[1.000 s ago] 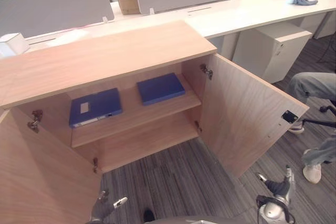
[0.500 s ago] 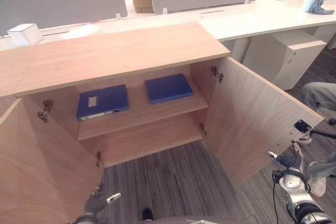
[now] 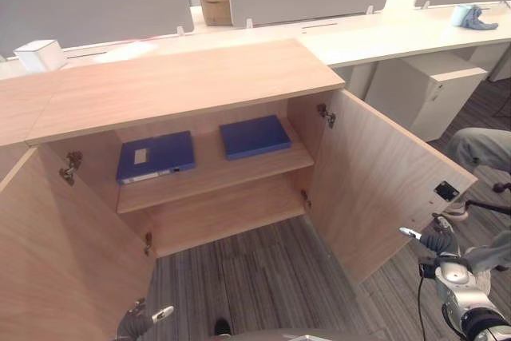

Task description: Put the empty folder in the office cabinet

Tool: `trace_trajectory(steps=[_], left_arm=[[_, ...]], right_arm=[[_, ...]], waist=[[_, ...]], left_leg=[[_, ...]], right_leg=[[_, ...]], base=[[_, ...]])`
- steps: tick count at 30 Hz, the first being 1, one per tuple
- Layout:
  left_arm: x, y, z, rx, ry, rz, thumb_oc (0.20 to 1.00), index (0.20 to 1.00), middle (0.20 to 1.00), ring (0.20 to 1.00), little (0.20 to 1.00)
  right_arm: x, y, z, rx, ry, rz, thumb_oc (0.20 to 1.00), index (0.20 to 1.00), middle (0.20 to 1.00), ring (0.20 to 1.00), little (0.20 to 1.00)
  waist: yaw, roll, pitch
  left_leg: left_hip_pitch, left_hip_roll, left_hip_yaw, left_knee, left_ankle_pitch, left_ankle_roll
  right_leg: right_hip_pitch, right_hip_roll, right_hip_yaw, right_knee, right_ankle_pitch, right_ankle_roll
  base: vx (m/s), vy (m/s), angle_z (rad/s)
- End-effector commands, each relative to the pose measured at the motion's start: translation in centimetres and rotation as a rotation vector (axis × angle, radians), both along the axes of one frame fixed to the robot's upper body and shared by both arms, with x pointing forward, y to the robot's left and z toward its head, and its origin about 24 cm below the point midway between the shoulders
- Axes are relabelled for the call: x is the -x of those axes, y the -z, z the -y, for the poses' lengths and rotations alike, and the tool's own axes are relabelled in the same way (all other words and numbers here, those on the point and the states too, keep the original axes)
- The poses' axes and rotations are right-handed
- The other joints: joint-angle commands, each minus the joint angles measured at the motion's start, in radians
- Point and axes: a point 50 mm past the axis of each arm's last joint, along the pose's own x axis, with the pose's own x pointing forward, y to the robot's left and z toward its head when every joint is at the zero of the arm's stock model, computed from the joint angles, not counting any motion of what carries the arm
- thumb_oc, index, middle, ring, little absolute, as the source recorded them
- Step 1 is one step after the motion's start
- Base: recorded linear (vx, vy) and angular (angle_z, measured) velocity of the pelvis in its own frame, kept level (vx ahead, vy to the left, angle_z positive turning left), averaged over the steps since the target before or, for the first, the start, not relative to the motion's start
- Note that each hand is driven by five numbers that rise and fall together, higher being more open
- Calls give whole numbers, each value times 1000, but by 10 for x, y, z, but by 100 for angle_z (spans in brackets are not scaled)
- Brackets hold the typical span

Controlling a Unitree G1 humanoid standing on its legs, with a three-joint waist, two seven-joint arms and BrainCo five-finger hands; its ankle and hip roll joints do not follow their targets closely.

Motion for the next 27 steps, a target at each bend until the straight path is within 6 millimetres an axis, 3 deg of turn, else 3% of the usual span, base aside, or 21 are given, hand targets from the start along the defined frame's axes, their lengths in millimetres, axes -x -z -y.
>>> trace_trajectory(steps=[1,3,11,16,17,18,19,22,27], left_arm=[[-31,-15,-17,-74,81,87,1000,1000,1000,1000,1000],[-31,-14,-16,-68,84,87,1000,1000,1000,1000,1000],[-37,-14,-14,-56,94,90,1000,1000,1000,1000,1000],[-40,-15,-12,-49,65,110,1000,1000,1000,1000,1000],[-40,-15,-12,-49,65,110,1000,1000,1000,1000,1000],[-41,-15,-12,-45,56,117,1000,1000,1000,1000,1000],[-43,-15,-9,-32,37,133,1000,1000,1000,1000,1000],[-46,-17,-8,-16,2,156,1000,1000,1000,1000,1000],[-47,-18,-8,-26,-15,166,1000,1000,1000,1000,1000]], right_arm=[[-76,-57,-103,-170,-557,328,1000,1000,1000,1000,1000],[-75,-60,-112,-204,-616,327,1000,1000,1000,1000,1000],[-64,-82,-198,-398,-1072,328,1000,1000,1000,1000,1000],[-57,-96,-249,-465,-1258,357,1000,1000,1000,1000,1000],[-57,-96,-249,-465,-1258,357,1000,1000,1000,1000,1000],[-57,-98,-258,-471,-1283,364,1000,1000,1000,1000,1000],[-55,-104,-280,-477,-1348,382,1000,1000,1000,1000,1000],[-52,-115,-311,-475,-1434,412,1000,1000,1000,1000,1000],[-58,-116,-334,-407,-1428,431,1000,1000,1000,1000,1000]], waist=[[72,-22,-26],[72,-23,-26],[71,-26,-27],[86,-30,-23],[86,-30,-23],[92,-31,-22],[112,-35,-20],[147,-44,-13],[211,-60,-3]], left_leg=[[33,20,17,5,-53,-55],[35,22,17,4,-53,-56],[38,29,16,4,-50,-62],[36,30,7,4,-52,-61],[36,30,7,4,-52,-61],[35,30,4,4,-53,-60],[31,28,-7,4,-53,-58],[19,26,-26,5,-51,-55],[-15,13,-76,9,-44,-50]], right_leg=[[-16,-33,3,3,27,22],[-15,-33,3,3,27,21],[-17,-30,2,7,24,17],[-17,-32,-2,10,23,16],[-17,-32,-2,10,23,16],[-17,-33,-4,10,23,16],[-15,-35,-9,10,22,15],[-13,-38,-23,10,20,13],[-6,-40,-64,11,14,9]], base=[[-9,-13,-12],[-3,-10,-9],[6,-5,-9],[13,9,33],[14,9,14],[16,13,9],[18,20,13],[3,15,23],[9,-3,33]])
